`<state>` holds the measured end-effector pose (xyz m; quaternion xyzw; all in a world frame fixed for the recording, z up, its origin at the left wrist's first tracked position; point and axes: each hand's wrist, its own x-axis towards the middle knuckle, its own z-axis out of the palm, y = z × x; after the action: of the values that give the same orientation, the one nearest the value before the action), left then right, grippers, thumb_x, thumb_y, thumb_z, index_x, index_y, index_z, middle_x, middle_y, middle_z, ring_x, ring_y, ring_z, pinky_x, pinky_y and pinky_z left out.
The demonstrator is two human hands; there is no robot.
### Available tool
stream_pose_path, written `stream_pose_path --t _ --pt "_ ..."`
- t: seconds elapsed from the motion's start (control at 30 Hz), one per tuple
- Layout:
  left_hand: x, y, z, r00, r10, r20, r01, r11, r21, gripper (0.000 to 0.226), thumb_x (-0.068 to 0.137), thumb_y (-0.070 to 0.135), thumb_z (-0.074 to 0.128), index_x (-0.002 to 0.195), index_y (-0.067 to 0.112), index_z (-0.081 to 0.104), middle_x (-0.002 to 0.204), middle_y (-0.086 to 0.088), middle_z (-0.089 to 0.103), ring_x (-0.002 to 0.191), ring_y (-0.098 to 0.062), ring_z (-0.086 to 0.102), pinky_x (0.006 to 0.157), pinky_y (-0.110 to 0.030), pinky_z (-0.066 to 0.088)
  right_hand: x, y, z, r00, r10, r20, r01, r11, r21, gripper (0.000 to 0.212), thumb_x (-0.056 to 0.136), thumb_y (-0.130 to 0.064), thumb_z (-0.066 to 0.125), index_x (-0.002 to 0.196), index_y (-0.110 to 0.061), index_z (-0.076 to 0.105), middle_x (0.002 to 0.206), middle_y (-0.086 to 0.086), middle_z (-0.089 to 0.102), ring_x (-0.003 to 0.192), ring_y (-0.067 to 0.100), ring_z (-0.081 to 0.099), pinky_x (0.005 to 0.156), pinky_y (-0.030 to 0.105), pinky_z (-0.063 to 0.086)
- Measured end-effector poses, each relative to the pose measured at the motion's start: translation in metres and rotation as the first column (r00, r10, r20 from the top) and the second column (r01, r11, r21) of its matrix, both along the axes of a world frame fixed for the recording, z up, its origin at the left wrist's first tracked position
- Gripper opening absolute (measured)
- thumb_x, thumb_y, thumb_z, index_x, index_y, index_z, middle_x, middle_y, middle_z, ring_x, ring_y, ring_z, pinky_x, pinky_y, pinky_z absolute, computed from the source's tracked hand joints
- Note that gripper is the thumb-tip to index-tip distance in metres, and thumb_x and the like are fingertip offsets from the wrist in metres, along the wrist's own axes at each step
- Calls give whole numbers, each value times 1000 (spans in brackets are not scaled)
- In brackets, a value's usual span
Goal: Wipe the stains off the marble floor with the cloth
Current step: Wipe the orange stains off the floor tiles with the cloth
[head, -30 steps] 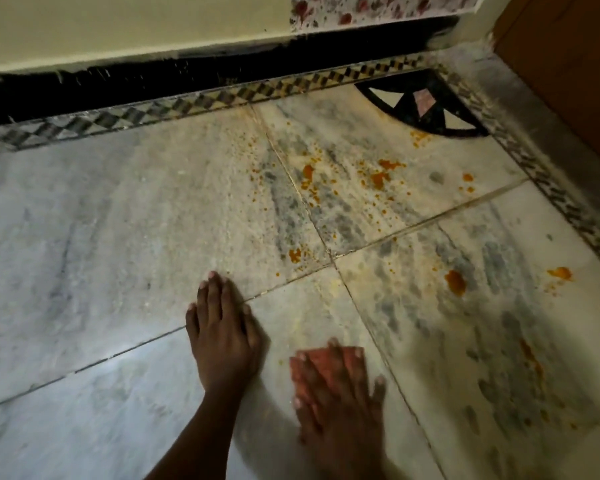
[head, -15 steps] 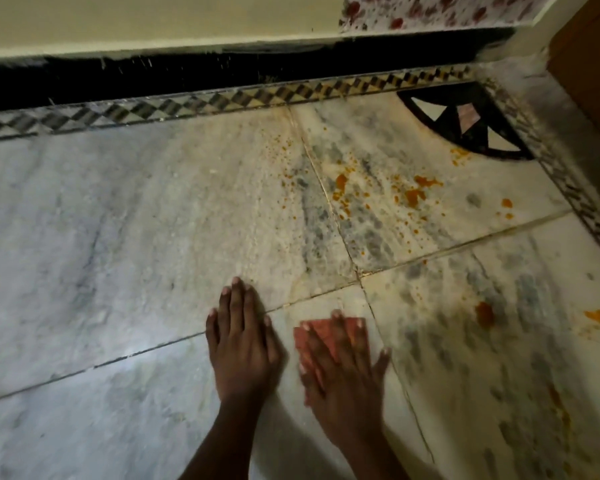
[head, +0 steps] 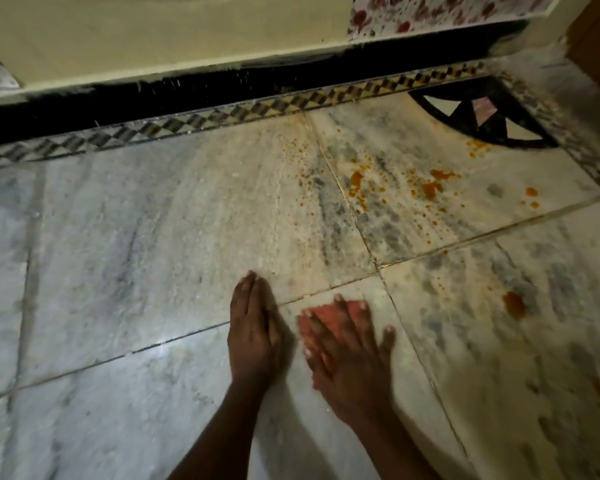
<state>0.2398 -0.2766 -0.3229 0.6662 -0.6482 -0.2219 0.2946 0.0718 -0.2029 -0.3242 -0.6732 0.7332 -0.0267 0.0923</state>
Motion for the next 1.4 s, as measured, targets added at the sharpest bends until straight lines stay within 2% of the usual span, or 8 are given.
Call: stream_pose_path --t 0.17,0.3,0.43,0.67,0.9,1.13,1.23,1.4 --pt "68 -49 -13 904 -170 392 169 985 37 66 101 41 32 163 19 34 174 -3 24 161 -27 21 130 -53 14 -4 -95 -16 891 -453 38 454 891 -5 63 100 -69 25 161 -58 16 179 -5 -2 162 45 -10 123 74 4" --pt "66 -53 -16 902 -66 426 64 998 19 67 100 35 32 165 20 30 175 -1 20 162 -23 18 131 -50 12 64 -147 -14 976 -190 109 202 973 -109 54 105 -62 29 158 -58 27 178 -6 11 163 40 -2 124 70 2" --pt "71 -53 -13 907 -80 413 76 997 25 68 98 32 35 165 21 30 175 0 19 163 -22 16 132 -50 12 57 -46 -5 998 39 41 -35 995 -99 54 105 -63 33 158 -63 22 177 -10 13 165 30 7 122 71 14" --pt "69 -51 -11 909 -90 407 83 996 35 69 97 33 35 164 21 31 175 -1 21 162 -23 18 130 -53 16 13 -117 -16 851 -520 77 522 853 -8 65 98 -70 27 161 -56 21 179 -1 3 162 44 -5 122 75 6" --pt "66 -53 -3 916 -95 390 79 995 57 70 93 32 36 161 17 38 173 -5 27 160 -28 25 129 -56 19 54 -9 1 994 113 10 -113 993 -29 57 104 -65 33 158 -65 14 179 -7 5 164 35 2 123 71 10" --pt "67 -55 -9 913 -87 399 71 996 53 65 99 33 35 163 19 33 175 -4 23 162 -25 19 130 -54 16 -15 -101 -16 829 -557 56 558 830 6 66 98 -71 19 162 -55 14 179 3 7 161 47 0 121 77 10" --pt "67 -55 -10 912 -88 402 74 996 50 65 100 35 32 164 20 31 175 -3 22 162 -24 18 131 -53 15 38 -141 -11 929 -362 68 366 930 -42 63 102 -65 27 163 -53 15 179 1 2 162 45 -6 124 72 7" --pt "67 -53 -8 916 -89 391 69 996 64 68 98 36 31 164 20 31 175 -2 22 162 -23 18 131 -52 15 53 -16 3 990 140 28 -138 988 -74 59 104 -63 33 159 -63 13 178 -7 11 165 30 5 124 69 18"
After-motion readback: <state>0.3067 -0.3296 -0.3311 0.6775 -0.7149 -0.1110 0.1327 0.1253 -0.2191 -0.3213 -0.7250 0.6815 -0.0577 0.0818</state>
